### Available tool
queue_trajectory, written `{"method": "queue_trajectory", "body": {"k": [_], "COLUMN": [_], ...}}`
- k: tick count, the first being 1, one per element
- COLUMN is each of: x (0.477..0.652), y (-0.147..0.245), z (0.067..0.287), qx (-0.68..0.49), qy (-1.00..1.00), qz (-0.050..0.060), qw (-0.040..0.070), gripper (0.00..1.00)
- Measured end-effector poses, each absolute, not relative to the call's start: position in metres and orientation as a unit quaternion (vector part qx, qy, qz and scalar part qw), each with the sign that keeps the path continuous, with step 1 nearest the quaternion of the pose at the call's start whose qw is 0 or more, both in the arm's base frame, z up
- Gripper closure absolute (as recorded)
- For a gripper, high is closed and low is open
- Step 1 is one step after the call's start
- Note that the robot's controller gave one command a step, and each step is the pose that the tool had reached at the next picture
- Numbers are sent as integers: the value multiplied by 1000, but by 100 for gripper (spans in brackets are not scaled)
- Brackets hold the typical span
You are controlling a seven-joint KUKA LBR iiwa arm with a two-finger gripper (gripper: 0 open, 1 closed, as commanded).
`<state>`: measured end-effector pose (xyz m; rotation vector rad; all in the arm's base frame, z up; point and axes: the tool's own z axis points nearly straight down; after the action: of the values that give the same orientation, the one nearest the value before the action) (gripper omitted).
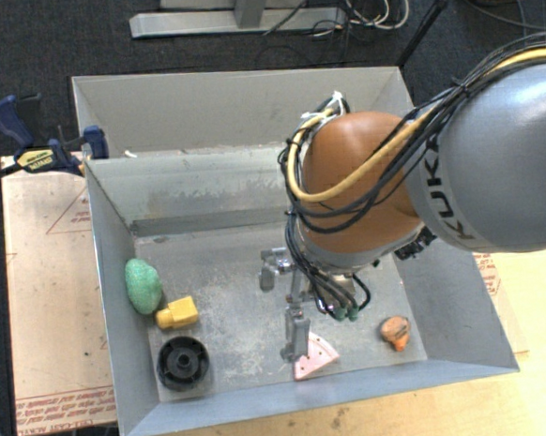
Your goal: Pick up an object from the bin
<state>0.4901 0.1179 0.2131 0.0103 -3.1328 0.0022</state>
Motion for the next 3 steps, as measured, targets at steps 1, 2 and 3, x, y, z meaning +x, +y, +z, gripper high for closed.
{"method": "queue_trajectory", "body": {"k": [1,2,3], "x": [495,513,526], "y": [93,139,202], "z": [185,140,95], "qx": [-16,28,62], "qy": [-1000,-1000,-998], "qz": [-1,0,-1], "qw": [-5,-2,-3], "gripper": [0,0,0]}}
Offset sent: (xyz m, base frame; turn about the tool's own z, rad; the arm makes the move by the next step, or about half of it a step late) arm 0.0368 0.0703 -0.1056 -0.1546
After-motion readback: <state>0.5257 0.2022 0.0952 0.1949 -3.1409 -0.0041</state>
